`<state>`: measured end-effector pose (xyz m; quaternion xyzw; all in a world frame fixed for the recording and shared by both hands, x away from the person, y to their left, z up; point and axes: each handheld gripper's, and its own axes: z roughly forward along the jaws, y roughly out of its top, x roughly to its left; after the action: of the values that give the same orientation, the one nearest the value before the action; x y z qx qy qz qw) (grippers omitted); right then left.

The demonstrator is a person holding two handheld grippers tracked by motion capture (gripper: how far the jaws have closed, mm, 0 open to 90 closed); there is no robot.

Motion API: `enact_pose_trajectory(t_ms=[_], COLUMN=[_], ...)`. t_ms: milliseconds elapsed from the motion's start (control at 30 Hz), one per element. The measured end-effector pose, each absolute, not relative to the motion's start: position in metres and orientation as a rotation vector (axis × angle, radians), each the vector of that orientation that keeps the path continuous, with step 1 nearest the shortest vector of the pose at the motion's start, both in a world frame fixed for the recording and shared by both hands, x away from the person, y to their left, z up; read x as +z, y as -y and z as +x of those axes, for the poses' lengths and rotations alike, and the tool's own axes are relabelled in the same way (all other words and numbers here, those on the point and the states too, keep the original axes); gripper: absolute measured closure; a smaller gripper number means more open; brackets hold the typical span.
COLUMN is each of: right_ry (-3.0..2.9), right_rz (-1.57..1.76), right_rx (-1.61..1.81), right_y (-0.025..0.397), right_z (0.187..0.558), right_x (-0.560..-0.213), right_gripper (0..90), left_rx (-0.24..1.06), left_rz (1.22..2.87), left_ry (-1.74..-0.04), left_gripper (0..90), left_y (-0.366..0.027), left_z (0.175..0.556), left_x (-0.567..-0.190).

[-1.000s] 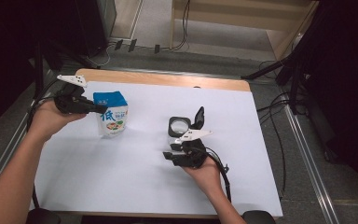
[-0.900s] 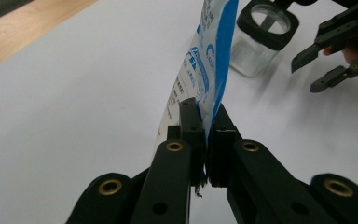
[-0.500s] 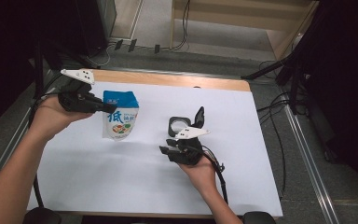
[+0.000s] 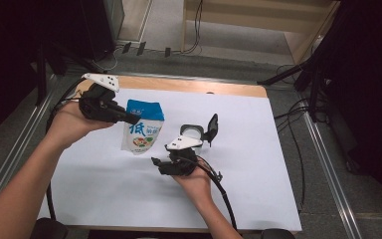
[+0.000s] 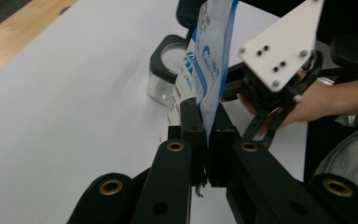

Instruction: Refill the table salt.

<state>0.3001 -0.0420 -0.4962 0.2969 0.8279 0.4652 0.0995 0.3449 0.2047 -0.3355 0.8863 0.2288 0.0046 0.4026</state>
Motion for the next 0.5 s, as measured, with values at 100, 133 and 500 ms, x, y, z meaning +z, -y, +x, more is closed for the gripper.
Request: enact_pose_trajectory(t_ms=[100, 133, 500], right_ry=[-2.435, -2.427, -2.352], right_rz=[0.903, 0.910, 0.913], right_rx=[1.388, 1.390, 1.421], right_y=[0.038, 0.036, 0.027], right_z=[0.301, 0.302, 0.302], right_x=[-0.499, -0.501, -0.506], right_gripper=[34.2, 32.7, 25.3], left_rx=[-0.007, -0.025, -0.104], left_rz=[2.238, 2.234, 2.207], left_ry=[-0.585, -0.587, -0.584], left_gripper=[90.0, 90.0, 90.0], left_y=[-0.200, -0.199, -0.183], left_z=[0.345, 0.346, 0.346], left_x=[-0.335, -0.335, -0.331])
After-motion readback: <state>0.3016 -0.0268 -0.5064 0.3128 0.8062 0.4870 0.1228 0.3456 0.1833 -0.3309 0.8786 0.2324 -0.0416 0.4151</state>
